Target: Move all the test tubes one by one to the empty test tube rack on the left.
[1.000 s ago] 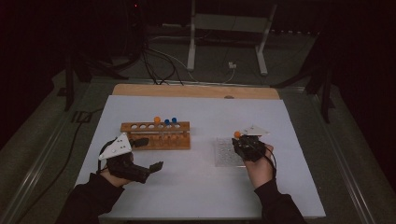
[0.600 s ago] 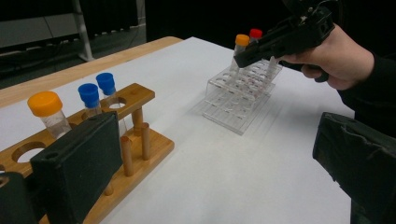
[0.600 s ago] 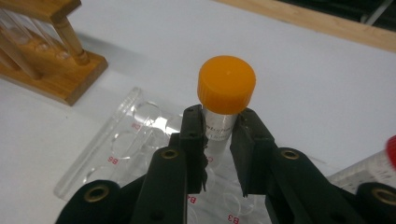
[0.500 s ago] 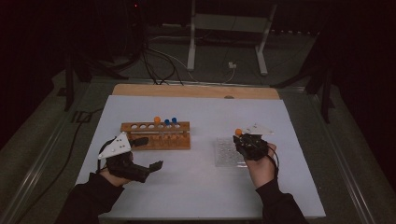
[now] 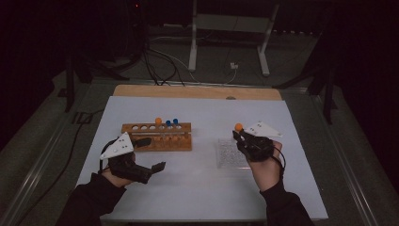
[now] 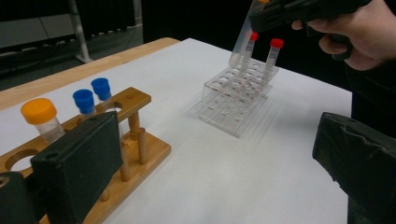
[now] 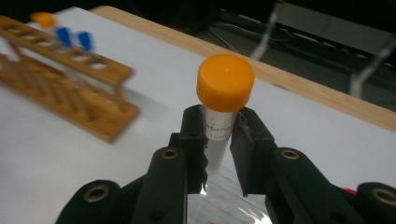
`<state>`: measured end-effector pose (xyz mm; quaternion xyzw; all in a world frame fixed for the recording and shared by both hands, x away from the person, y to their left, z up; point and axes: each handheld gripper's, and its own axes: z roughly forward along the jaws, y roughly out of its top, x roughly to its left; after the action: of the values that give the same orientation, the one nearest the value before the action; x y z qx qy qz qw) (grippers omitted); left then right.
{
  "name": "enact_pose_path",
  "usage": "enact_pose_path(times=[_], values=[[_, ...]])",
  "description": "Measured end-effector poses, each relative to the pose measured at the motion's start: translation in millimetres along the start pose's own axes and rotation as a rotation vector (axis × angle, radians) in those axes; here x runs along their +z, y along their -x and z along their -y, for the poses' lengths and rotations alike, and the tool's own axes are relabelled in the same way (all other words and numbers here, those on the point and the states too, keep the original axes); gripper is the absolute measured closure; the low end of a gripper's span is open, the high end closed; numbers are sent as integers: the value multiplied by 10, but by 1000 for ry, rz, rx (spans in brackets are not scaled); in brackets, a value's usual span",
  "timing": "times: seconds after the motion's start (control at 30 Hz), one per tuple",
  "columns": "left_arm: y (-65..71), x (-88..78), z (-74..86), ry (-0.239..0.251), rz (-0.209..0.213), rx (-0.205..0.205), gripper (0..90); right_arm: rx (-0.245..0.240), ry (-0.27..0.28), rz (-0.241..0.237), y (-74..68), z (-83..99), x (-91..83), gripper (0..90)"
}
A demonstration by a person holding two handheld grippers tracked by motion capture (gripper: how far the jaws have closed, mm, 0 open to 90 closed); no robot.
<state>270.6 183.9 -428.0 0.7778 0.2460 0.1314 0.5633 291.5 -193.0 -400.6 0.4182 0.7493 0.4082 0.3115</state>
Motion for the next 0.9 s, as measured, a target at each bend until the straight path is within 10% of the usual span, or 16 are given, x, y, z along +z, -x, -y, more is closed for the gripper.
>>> enact_pose_path(times=[0.4, 0.9], values=[[67, 50, -52, -4, 35, 2, 33, -63, -1, -204, -450, 27, -62, 753], [177, 315, -169, -23, 103, 41, 82, -105, -87, -311, -711, 234, 121, 753]])
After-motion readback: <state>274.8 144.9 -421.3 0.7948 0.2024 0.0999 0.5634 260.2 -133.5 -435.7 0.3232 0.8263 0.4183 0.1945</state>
